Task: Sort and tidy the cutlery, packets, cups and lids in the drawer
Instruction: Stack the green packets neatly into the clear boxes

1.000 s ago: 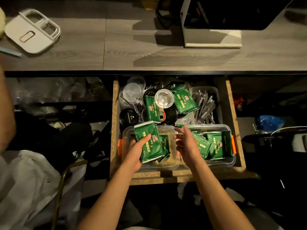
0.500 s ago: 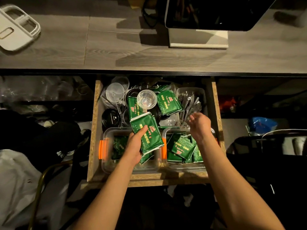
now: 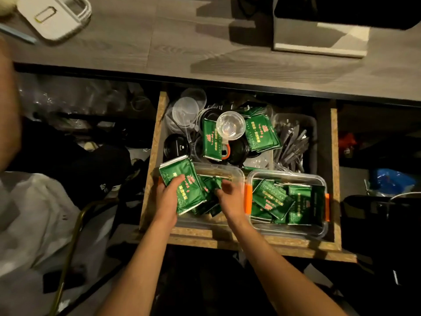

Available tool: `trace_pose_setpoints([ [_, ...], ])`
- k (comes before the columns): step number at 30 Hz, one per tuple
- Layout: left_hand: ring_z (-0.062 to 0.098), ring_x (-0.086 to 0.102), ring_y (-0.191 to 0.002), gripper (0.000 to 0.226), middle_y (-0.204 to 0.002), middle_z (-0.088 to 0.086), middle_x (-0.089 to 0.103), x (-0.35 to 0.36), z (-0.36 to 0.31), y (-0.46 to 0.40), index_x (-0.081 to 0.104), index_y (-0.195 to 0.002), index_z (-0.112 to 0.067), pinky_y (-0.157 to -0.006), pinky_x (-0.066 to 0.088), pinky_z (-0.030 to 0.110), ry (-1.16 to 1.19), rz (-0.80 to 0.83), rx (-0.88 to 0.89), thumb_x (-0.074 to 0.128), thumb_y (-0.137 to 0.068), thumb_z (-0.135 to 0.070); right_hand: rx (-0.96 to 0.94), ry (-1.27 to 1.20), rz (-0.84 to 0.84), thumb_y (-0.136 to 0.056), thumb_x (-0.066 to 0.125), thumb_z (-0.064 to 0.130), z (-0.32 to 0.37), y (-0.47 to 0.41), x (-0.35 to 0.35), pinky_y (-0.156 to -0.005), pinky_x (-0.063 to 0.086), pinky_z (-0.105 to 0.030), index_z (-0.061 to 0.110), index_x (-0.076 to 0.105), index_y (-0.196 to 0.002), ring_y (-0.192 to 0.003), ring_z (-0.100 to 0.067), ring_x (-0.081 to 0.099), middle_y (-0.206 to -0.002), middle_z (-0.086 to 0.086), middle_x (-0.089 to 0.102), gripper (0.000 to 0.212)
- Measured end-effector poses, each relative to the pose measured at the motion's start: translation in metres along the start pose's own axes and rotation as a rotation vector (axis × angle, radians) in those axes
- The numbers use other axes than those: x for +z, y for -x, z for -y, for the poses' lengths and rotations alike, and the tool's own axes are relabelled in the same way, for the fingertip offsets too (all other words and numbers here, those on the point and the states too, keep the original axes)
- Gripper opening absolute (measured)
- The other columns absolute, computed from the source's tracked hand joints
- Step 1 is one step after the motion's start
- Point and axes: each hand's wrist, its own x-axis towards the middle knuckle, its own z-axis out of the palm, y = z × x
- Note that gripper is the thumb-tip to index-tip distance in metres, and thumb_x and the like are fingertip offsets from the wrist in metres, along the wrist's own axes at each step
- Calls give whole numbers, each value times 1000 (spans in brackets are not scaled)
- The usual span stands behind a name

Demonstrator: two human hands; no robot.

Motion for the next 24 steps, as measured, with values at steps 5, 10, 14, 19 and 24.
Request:
trace_pose_setpoints([
  [5,30,61,-119,110,-129,3,65,-35,19,-32,59,-129,-28,-101,47,59,-7,7,-15,87,-32,-73,-43,597,39,-78,81,32,-23,-24,29,-114,34,-45,10,25,-152,-133,-30,42,-143,-10,42,94],
  [10,26,68,-108,53,-112,1,73,-44,5,-28,71,-104,-31,-98,51,56,-49,70,-31,85,-57,-50,25,688,80,-80,80,29,-41,-38,39,-94,53,-43,10,37,-132,-108,-28,62,-127,-11,58,70],
  [14,27,68,-107,53,-114,4,73,-49,-3,-26,66,-114,-24,-98,52,54,-27,120,-69,83,-68,-43,-23,438,42,-76,83,20,-24,-26,31,-83,59,-39,13,60,-116,-91,-19,70,-109,-4,72,47],
  [19,14,68,-85,8,-93,-3,71,-45,-20,-20,61,-94,-25,-69,55,30,-81,152,-26,68,-93,-20,-78,27,60,-81,74,1,16,19,16,-91,53,-31,17,55,-117,-103,-17,65,-113,-1,69,44],
  [24,24,68,-106,47,-117,3,71,-36,-41,-12,65,-113,-23,-95,54,47,-153,211,24,81,-76,-49,-182,-278,1,-82,71,-2,56,66,-6,-86,55,-36,21,57,-119,-103,-24,68,-109,-4,71,46],
])
